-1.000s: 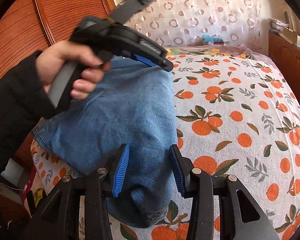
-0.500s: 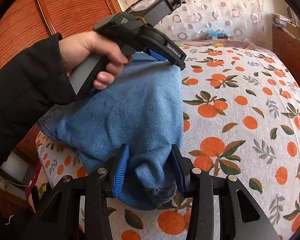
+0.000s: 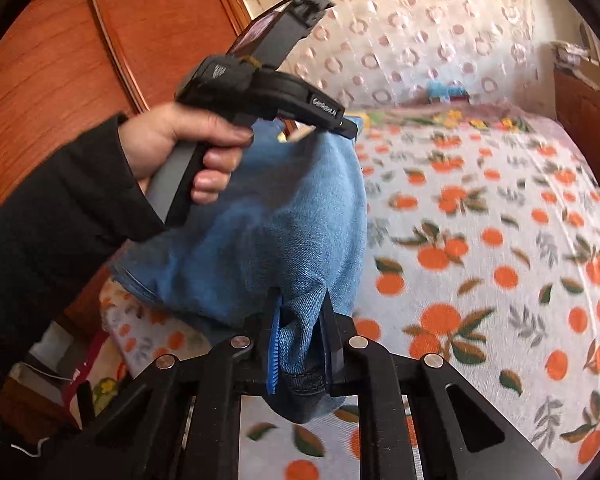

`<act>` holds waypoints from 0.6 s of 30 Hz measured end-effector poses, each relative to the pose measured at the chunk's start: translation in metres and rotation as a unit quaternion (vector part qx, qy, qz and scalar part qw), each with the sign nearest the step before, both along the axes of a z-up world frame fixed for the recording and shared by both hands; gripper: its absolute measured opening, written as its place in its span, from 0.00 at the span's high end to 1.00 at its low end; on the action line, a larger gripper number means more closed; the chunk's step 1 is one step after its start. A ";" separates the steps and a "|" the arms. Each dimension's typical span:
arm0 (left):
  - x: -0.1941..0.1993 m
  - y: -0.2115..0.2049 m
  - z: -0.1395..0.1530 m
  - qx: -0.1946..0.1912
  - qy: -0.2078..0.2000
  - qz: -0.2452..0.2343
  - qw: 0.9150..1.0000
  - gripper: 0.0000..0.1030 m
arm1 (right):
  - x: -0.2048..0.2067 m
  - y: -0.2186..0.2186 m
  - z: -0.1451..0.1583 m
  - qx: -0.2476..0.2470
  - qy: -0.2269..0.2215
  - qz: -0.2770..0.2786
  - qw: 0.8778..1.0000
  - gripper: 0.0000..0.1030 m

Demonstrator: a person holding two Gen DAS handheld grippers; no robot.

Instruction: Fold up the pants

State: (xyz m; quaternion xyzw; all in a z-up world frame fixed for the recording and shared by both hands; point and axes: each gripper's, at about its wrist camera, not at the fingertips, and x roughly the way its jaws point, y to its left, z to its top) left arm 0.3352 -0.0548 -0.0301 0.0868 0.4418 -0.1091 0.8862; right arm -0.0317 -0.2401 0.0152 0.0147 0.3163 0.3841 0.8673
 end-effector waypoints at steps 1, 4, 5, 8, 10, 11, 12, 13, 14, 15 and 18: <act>-0.006 0.009 0.010 -0.011 -0.010 0.006 1.000 0.91 | -0.003 0.001 0.007 0.004 -0.007 0.001 1.000 0.85; -0.022 0.039 0.036 -0.039 -0.037 0.023 0.998 0.91 | -0.013 0.008 0.028 0.010 -0.032 0.016 0.999 0.85; -0.027 0.051 0.043 -0.047 -0.044 0.029 0.997 0.91 | -0.017 0.013 0.036 0.012 -0.040 0.023 0.999 0.85; -0.047 0.091 0.059 -0.072 -0.065 0.050 0.994 0.91 | -0.029 0.031 0.056 0.017 -0.060 0.048 0.997 0.85; -0.060 0.117 0.065 -0.084 -0.076 0.065 0.991 0.91 | -0.039 0.047 0.067 0.018 -0.073 0.070 0.995 0.85; -0.066 0.129 0.065 -0.088 -0.079 0.072 0.990 0.91 | -0.043 0.055 0.071 0.018 -0.077 0.080 0.994 0.85; -0.072 0.139 0.064 -0.091 -0.082 0.079 0.989 0.91 | -0.048 0.066 0.075 0.016 -0.082 0.093 0.992 0.85; -0.078 0.148 0.064 -0.092 -0.083 0.084 0.989 0.91 | -0.053 0.076 0.077 0.014 -0.085 0.105 0.991 0.85; -0.084 0.161 0.063 -0.096 -0.087 0.093 0.987 0.91 | -0.056 0.086 0.078 0.012 -0.086 0.117 0.989 0.85; -0.090 0.170 0.060 -0.101 -0.087 0.098 0.986 0.91 | -0.060 0.097 0.078 0.009 -0.087 0.129 0.988 0.85; -0.102 0.194 0.051 -0.105 -0.087 0.114 0.984 0.91 | -0.071 0.127 0.074 -0.003 -0.085 0.163 0.983 0.85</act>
